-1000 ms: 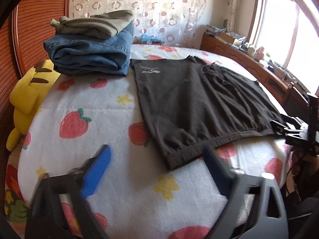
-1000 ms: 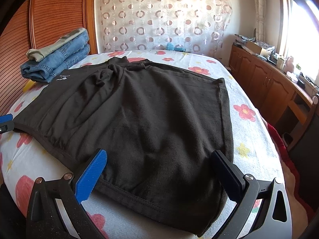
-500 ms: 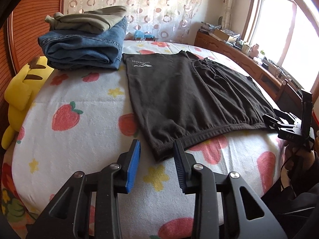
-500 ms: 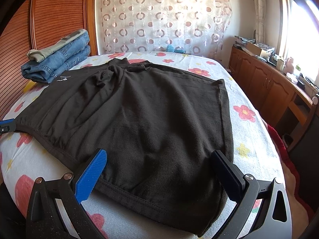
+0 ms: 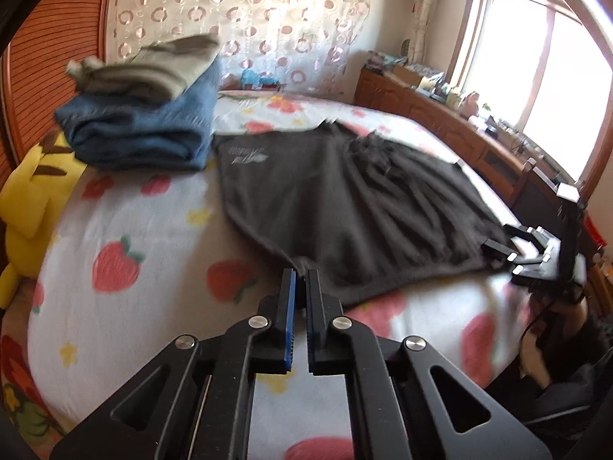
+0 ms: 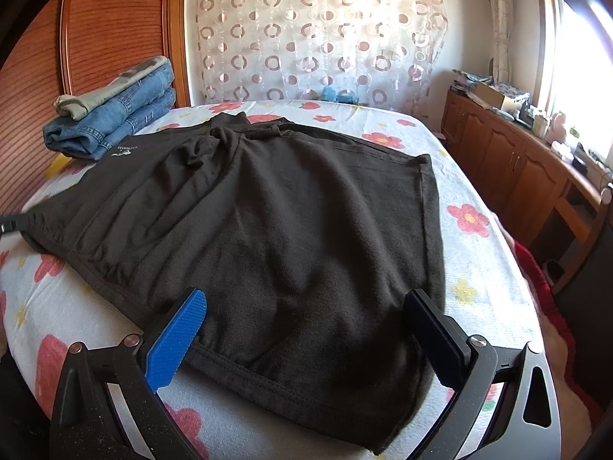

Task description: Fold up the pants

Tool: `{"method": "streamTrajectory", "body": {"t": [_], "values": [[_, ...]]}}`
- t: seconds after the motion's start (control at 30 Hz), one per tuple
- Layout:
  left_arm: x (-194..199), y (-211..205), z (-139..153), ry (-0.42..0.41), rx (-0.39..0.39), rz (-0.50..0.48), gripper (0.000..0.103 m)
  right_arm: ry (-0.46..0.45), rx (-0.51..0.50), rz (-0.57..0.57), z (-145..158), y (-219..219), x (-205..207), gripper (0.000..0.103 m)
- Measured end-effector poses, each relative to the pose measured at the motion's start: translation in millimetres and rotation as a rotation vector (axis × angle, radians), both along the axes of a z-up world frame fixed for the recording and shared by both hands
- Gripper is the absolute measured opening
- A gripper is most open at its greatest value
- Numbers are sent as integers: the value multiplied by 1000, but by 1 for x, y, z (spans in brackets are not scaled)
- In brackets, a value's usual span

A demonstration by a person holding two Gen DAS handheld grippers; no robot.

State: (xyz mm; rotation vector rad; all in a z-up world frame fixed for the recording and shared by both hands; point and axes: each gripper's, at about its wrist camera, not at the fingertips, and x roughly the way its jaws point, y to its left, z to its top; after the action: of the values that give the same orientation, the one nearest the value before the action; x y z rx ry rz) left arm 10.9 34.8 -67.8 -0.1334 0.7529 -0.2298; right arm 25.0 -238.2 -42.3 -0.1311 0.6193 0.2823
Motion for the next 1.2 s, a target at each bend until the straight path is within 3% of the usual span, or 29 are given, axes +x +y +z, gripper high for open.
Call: {"method": "streamTrajectory", "body": {"t": [0.07,0.47,0.97,1.2], "values": [[6,-9,11,-27,15,-19,6,-21,-30,-32,4,0,-2,102],[49,-79,54,-119,22,-217,5,-47,26,-61,22,-33,-6,98],[91,-147,75,-146,29,-367,5,-67,70,-69,22,-41,-7,98],[106,-182,68,-128,51,-417,5,-77,72,-75,22,-48,-10,98]]}}
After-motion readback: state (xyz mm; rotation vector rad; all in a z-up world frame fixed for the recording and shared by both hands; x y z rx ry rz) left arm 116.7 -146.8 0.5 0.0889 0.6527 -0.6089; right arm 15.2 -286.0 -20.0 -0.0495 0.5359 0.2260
